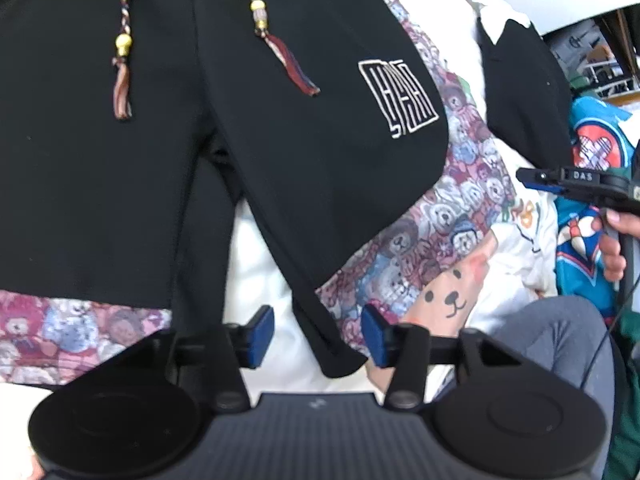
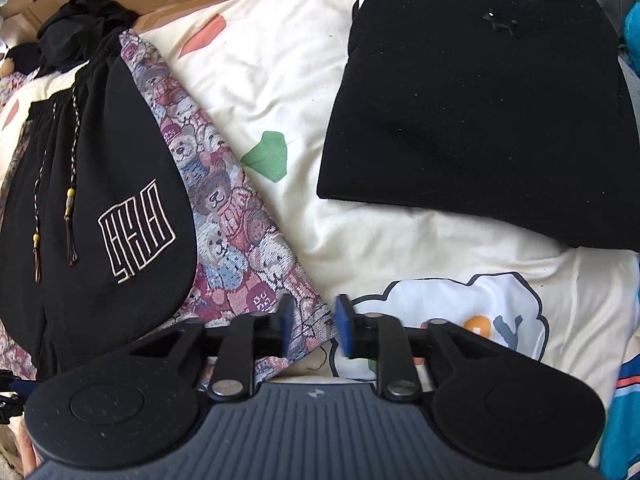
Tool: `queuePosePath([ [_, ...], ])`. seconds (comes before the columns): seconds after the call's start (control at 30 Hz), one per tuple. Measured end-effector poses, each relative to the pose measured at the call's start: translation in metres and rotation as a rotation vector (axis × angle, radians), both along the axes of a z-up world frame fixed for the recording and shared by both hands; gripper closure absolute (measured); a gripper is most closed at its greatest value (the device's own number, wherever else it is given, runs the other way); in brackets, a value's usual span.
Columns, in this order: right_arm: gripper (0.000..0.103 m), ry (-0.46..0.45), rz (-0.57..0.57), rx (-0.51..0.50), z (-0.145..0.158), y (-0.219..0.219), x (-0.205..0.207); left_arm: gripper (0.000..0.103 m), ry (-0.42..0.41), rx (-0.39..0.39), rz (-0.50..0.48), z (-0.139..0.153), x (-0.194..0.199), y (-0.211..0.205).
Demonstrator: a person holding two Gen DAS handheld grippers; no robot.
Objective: Fold clothes
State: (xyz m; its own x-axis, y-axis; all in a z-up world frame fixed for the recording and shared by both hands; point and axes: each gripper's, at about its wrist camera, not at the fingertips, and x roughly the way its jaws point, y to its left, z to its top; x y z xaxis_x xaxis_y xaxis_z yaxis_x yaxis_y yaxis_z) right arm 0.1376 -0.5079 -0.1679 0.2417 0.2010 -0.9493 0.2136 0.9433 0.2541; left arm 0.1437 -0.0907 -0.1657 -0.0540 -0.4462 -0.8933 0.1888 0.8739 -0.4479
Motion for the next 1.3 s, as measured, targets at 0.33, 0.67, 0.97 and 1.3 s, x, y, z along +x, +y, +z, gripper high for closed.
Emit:
queuePosePath([
  [0.33, 0.076, -0.006, -0.022, 0.029, -0.022, -0.001, -0.003, 0.093, -0.033, -0.017, 0.000, -0.018, 0.001, -0.016],
  [0.67, 0.099, 0.018, 0.039, -0.010, -0.019, -0.002, 0.002, 0.096, 0.019, -0.037, -0.049, -0.019, 0.003, -0.009],
  [0.97, 0.079, 0.052, 0.043, -0.033, -0.004, 0.009, 0.005, 0.049, 0.023, -0.027, -0.063, 0.006, 0.013, -0.009],
  [1.3, 0.065, -0.025, 0.004, -0.080, 0.050, 0.016, 0.010, 0.051, -0.078, 0.015, -0.047, 0.064, 0.033, 0.021],
])
